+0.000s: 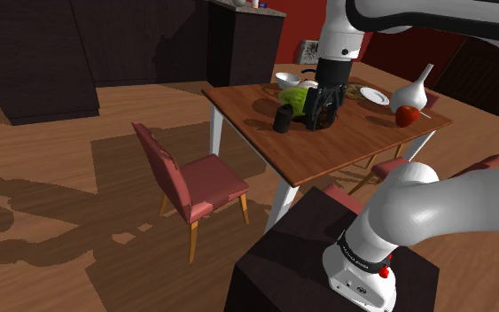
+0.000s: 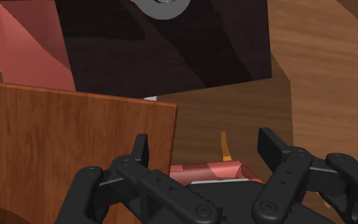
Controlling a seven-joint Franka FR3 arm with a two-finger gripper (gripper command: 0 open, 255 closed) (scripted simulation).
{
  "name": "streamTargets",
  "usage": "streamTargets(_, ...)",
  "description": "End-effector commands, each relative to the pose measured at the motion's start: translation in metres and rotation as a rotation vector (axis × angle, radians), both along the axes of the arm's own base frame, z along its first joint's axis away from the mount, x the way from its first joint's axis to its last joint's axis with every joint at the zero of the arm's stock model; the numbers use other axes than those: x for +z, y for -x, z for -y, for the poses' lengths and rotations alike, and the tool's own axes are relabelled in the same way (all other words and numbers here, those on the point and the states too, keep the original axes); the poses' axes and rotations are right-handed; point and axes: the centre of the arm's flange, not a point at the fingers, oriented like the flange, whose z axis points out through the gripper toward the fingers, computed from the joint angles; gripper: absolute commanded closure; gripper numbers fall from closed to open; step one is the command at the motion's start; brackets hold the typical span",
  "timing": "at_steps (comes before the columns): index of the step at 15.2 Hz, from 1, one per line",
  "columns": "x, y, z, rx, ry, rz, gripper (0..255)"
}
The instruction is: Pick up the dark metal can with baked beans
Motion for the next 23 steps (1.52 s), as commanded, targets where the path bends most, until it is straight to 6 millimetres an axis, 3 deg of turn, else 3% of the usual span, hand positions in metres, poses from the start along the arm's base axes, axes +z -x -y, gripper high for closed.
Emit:
streamTargets(1,0.000,0.000,0.000,0.000,0.000,0.000,0)
streamTargets(12,-0.043,-0.073,0.112,0.285,-0.027,0.030,0)
streamTargets(23,-0.086,-0.176,0.198,0.570,-0.054,0.060,0)
